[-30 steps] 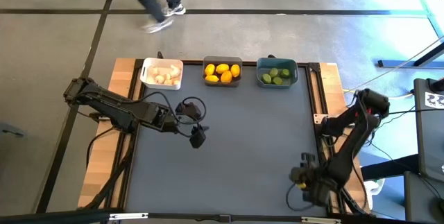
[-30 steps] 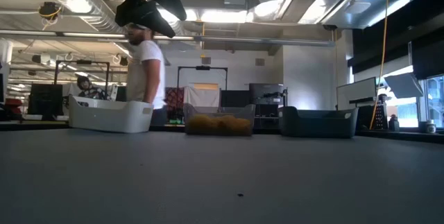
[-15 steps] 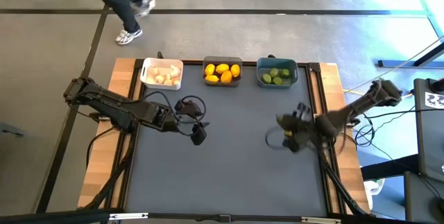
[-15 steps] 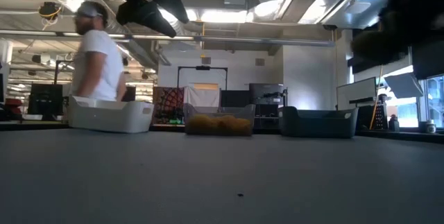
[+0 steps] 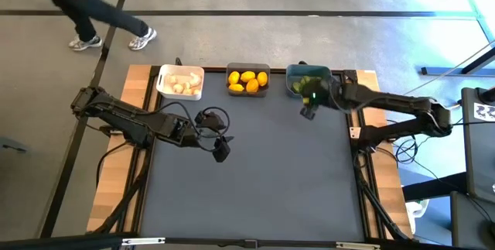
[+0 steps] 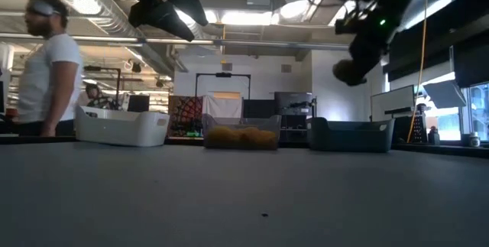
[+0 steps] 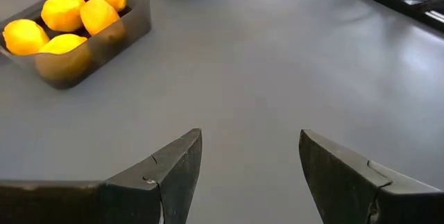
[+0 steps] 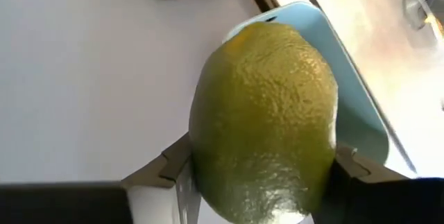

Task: Sort produce into baskets
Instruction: Put the lime into the blue bin

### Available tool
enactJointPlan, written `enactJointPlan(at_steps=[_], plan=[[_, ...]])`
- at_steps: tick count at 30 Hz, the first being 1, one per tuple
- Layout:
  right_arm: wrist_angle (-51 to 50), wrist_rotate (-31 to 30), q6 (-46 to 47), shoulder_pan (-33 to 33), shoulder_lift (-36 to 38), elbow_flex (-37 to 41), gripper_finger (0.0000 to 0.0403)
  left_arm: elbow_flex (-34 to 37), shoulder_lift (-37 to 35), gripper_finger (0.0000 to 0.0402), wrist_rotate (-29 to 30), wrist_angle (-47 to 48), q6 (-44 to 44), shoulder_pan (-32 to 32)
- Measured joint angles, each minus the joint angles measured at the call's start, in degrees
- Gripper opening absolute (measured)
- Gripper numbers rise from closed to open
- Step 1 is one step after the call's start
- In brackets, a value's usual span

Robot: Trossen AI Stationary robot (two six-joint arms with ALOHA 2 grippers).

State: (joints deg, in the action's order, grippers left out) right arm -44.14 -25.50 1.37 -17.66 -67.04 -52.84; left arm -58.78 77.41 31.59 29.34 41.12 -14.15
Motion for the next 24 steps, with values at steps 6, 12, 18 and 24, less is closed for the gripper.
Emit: enactJointPlan(at_steps=[6,12,18,24], plan=[[7.48,9.37,-6.91,-15.12,-5.30,0.00,0.0205,0.00,0.00,0.0235,0.00,0.00,-0.85,0.00],[11.34,15.75,-10.52,-24.40,-13.06,0.00,0.0195,0.00,0.00,0.0235,0.00,0.00,-2.71,0.33],[12.66,19.13,-11.01,-26.78,-17.68,0.00,0.0229,0.00,0.00,0.0235,0.00,0.00,-3.60,1.60],[13.10,18.65,-11.08,-26.67,-18.28,0.00,0.0291,0.00,0.00,0.0235,-0.16,0.00,-5.60,3.43]])
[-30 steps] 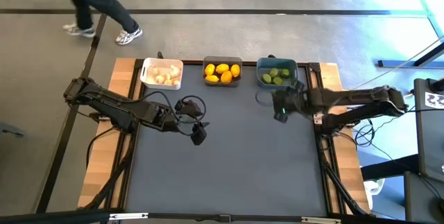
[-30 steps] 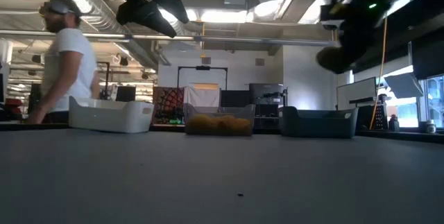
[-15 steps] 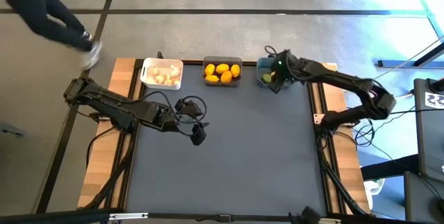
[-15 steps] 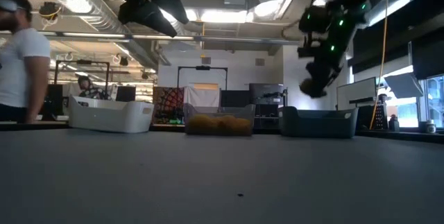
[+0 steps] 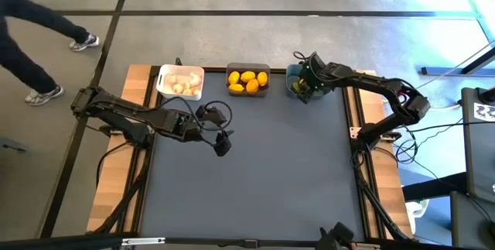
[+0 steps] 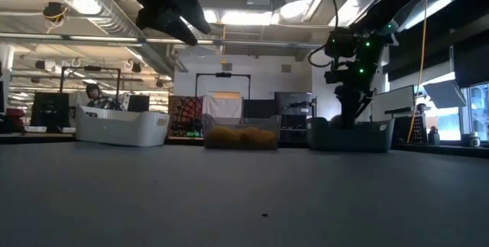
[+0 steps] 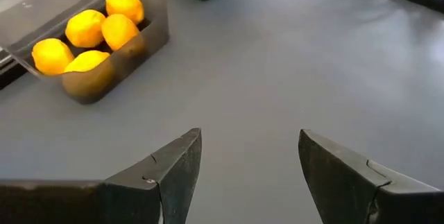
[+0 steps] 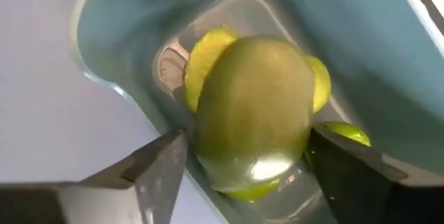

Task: Sort produce into baskets
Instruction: Put the lime into the blue bin, then return to Home Position

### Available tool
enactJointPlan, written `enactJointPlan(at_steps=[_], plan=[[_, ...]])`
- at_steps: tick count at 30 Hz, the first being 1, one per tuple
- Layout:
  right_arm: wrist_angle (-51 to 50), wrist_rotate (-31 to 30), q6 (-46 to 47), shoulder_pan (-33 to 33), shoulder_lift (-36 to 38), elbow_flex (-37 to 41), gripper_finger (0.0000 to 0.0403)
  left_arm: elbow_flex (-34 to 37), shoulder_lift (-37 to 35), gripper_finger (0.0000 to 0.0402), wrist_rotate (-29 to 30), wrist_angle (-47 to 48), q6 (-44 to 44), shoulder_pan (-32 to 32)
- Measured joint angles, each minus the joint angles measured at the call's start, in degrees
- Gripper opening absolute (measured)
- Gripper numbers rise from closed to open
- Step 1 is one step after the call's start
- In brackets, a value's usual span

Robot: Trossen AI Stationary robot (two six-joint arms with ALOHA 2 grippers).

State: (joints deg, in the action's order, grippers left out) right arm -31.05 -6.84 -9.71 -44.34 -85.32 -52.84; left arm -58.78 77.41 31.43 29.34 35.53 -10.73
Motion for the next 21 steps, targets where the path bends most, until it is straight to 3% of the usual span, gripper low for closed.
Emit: enactJointPlan(at_steps=[5,10,17,21], plan=[[-0.61,0.16,-0.08,0.03,2.78,0.00,0.0318,0.00,0.00,0.0212,-3.98,0.00,-4.84,2.24],[-2.66,6.64,0.43,0.09,9.70,-0.02,0.0294,0.62,-0.33,0.0138,-8.33,-0.20,-12.04,4.89],[-7.25,15.91,3.46,0.78,22.74,-0.02,0.0170,11.09,-6.95,0.0026,-13.23,-9.76,-17.92,7.14],[-7.56,16.82,5.45,4.56,29.88,-0.02,0.0081,18.12,-12.88,0.0005,-14.92,-17.23,-20.10,7.52]])
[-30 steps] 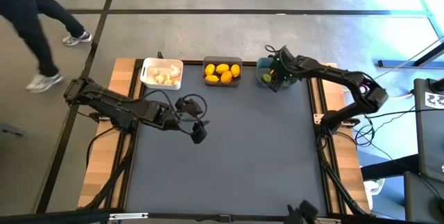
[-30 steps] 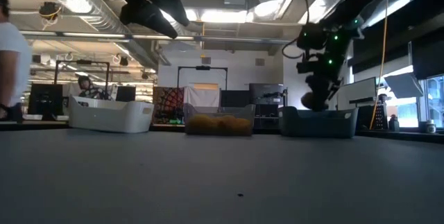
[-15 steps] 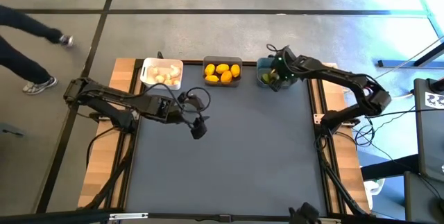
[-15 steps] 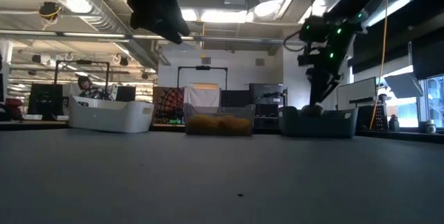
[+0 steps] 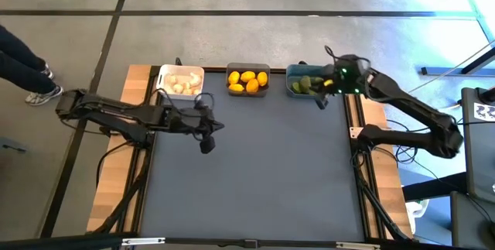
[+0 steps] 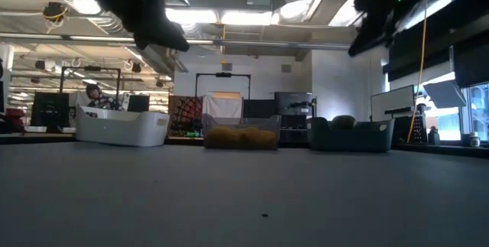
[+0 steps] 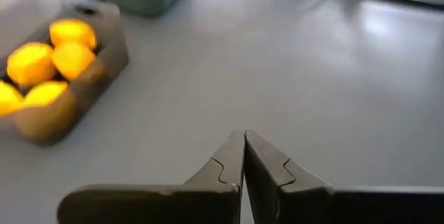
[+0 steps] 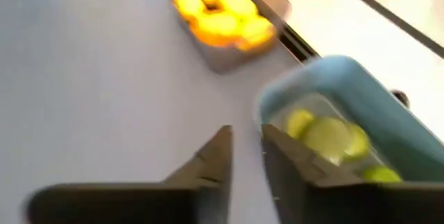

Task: Sort produce into baskets
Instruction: Return to Home Position

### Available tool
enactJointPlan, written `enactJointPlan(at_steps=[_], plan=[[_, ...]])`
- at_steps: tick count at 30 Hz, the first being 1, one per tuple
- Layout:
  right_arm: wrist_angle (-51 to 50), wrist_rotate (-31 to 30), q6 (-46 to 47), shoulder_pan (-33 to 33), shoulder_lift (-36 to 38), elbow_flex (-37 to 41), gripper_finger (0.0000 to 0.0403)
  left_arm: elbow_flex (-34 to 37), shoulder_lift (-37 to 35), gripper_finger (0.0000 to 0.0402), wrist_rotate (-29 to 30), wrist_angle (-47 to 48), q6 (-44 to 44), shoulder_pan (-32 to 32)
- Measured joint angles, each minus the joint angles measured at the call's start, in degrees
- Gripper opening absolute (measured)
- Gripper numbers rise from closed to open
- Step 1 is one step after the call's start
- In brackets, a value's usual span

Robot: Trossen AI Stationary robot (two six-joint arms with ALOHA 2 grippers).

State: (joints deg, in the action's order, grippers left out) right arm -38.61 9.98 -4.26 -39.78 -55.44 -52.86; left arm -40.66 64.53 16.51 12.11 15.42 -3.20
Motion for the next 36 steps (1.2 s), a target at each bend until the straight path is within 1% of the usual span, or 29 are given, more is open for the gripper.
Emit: enactJointPlan(at_steps=[3,5,9,11,13,15,17,19,22,25,28,32,36], plan=[[-0.29,-0.18,2.03,3.77,4.70,0.00,0.0021,5.25,-5.16,0.0011,-0.07,-5.23,-1.48,-0.18],[-0.30,-1.78,3.57,6.38,7.70,0.02,0.0007,8.55,-8.54,0.0010,-0.09,-7.87,-2.02,-0.50],[2.70,-5.78,8.66,12.09,14.77,2.76,0.0024,13.86,-14.59,0.0002,0.84,-8.73,-1.05,-0.54],[4.89,-7.50,11.02,15.08,18.59,5.71,0.0026,15.59,-16.79,0.0002,1.65,-7.79,-0.10,-0.43],[6.92,-9.07,13.23,18.07,22.00,8.92,0.0020,16.37,-18.29,0.0004,2.48,-5.80,-1.96,-0.39],[9.30,-10.63,15.09,20.93,24.77,12.55,0.0011,16.58,-18.75,0.0008,2.80,-3.77,-3.45,-0.39],[11.49,-13.19,16.57,23.71,28.12,16.43,0.0005,16.65,-18.77,0.0010,3.06,-2.92,-2.13,-0.40],[14.29,-15.93,17.82,26.13,31.10,20.56,0.0004,16.65,-18.72,0.0011,3.16,-3.79,-2.73,-0.80],[19.32,-17.04,18.74,29.21,35.26,26.74,0.0010,17.54,-18.91,0.0007,3.22,-8.56,-7.91,-2.06],[22.53,-17.05,18.43,31.16,38.68,32.13,0.0013,19.58,-20.48,0.0002,3.23,-13.76,-10.93,-3.26],[25.29,-17.55,17.98,32.07,42.44,37.05,0.0014,22.45,-23.57,0.0003,3.20,-16.23,-11.13,-4.28],[29.99,-17.33,17.92,32.31,47.08,43.04,0.0014,27.39,-28.98,0.0007,3.19,-21.47,-10.87,-5.30],[32.24,-16.76,17.87,32.31,50.58,46.47,0.0014,30.71,-35.37,0.0002,3.19,-22.25,-10.82,-5.73]])
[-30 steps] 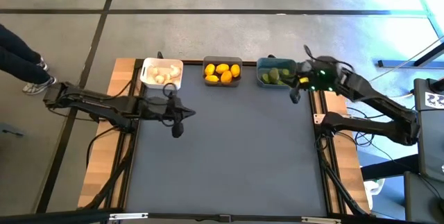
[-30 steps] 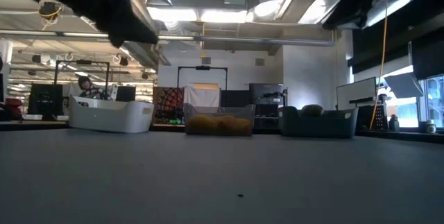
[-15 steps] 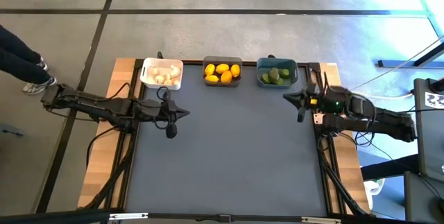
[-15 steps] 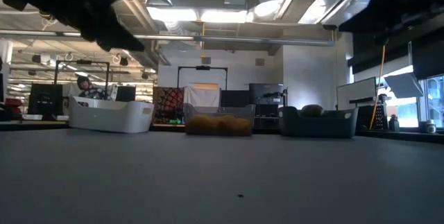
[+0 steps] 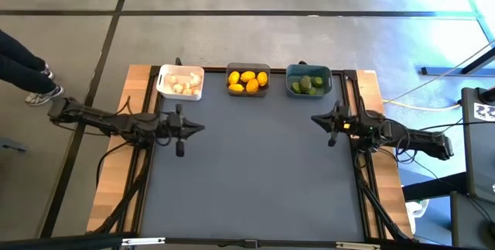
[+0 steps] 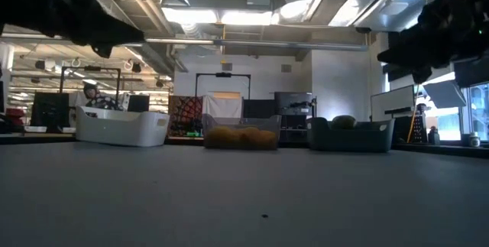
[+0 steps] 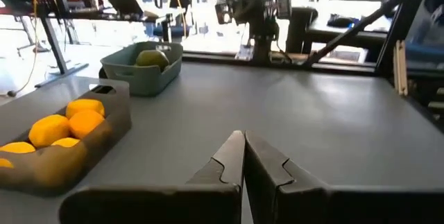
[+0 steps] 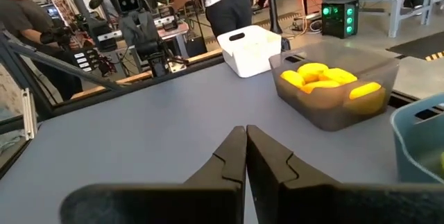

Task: Sort produce into baskets
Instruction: Return to Home Position

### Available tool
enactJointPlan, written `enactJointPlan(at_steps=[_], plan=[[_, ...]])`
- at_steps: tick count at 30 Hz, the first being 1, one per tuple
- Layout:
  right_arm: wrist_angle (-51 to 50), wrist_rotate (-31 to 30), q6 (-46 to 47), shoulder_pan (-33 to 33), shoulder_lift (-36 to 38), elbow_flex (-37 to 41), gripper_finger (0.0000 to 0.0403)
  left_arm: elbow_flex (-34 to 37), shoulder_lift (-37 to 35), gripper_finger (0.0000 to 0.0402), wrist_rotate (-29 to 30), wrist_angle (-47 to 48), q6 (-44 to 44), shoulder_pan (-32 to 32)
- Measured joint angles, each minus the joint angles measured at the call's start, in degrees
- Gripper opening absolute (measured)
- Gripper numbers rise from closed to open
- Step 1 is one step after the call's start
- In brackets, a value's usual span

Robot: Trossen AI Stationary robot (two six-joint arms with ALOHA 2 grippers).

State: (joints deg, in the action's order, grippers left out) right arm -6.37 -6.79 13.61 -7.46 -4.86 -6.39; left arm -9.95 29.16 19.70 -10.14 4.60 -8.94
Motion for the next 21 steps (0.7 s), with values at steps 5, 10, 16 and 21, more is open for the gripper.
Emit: enactJointPlan(at_steps=[5,10,16,21], plan=[[0.80,0.37,-0.30,0.00,2.67,2.75,0.0014,3.54,-7.94,0.0005,0.02,0.08,-0.07,-0.10],[2.83,2.07,-2.55,0.00,3.26,3.41,0.0014,7.35,-15.68,0.0005,0.00,0.31,0.00,-0.10],[1.51,2.79,-2.47,-0.02,3.16,3.28,0.0014,9.48,-23.75,0.0003,0.18,4.62,1.29,-0.19],[0.77,6.17,-1.91,-0.05,3.12,3.23,0.0014,9.48,-26.31,0.0005,0.79,6.67,2.65,-0.04]])
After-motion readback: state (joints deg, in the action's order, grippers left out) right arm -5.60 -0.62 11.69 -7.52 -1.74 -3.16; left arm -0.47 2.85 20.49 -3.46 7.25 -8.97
